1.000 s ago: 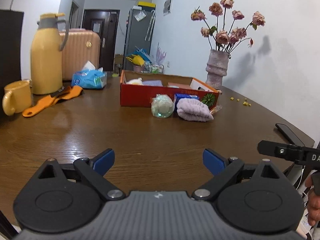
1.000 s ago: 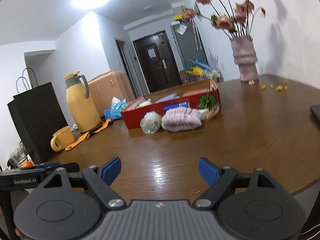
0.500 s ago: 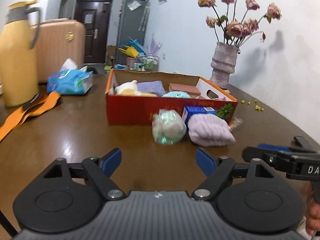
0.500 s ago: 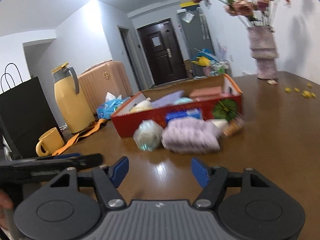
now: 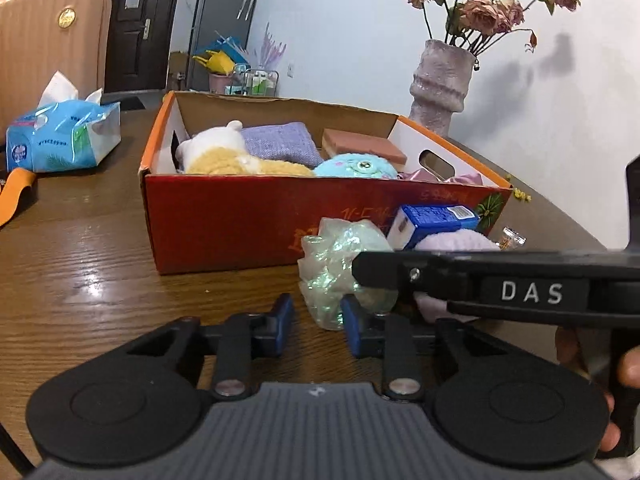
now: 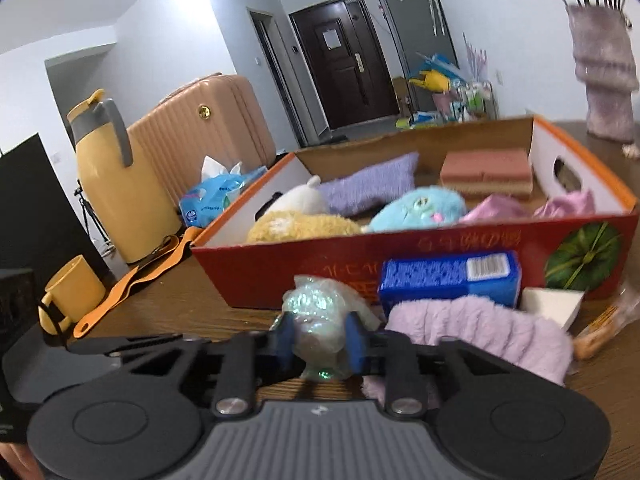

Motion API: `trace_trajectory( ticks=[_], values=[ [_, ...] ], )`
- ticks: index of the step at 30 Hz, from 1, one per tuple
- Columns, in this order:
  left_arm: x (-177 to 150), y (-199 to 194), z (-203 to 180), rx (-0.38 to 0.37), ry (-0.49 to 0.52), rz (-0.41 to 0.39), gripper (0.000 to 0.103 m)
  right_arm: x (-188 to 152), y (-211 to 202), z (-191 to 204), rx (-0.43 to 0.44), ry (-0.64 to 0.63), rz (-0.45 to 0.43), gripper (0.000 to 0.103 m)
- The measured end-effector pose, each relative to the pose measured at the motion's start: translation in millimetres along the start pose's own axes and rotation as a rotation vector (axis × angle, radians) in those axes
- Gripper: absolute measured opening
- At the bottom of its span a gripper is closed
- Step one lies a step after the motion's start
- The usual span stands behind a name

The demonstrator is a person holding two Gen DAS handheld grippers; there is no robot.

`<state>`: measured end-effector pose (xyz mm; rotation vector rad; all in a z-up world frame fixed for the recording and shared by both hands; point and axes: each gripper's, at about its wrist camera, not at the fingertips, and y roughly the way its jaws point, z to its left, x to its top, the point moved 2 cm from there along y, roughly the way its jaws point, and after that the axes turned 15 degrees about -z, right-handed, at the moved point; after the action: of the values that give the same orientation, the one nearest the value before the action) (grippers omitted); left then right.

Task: Organize soft objects
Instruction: 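Reach both grippers to the clear plastic-wrapped ball and close on it, then carry the plastic-wrapped ball into the red box and open both grippers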

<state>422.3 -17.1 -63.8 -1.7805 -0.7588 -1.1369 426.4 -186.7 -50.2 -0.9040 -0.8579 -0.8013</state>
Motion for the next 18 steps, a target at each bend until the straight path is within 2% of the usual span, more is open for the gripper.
trace_trajectory(
  ticks=[2, 5, 8, 10, 14, 18],
  values=[
    [2.0, -5.4, -0.7, 0.005, 0.01, -0.004, 0.018, -1.3, -2.9, -1.3, 0.011, 0.025, 0.002, 0.017],
    [6.9, -32.2, -10.0, -0.017, 0.004, -0.039, 0.018, 0.0, -23.8, 0.4, 0.056, 0.068, -0.005, 0.016],
    [-5.4, -69.7, -26.5, -0.062, -0.026, -0.056, 0.019, -6.8, -61.6, -7.3, 0.102, 0.173, 0.001, 0.016],
    [-19.7, -93.2, -40.8, -0.08, -0.038, -0.049, 0.019, -21.2, -89.4, -15.5, 0.116, 0.272, 0.027, 0.016],
    [-42.0, -130.0, -64.4, -0.088, -0.068, -0.015, 0.028, -56.1, -138.8, -29.2, 0.127, 0.468, 0.081, 0.017],
    [-52.6, -158.7, -83.7, -0.145, -0.056, -0.005, 0.026, -76.7, -181.6, -32.7, 0.14, 0.568, 0.101, 0.017]
  ],
)
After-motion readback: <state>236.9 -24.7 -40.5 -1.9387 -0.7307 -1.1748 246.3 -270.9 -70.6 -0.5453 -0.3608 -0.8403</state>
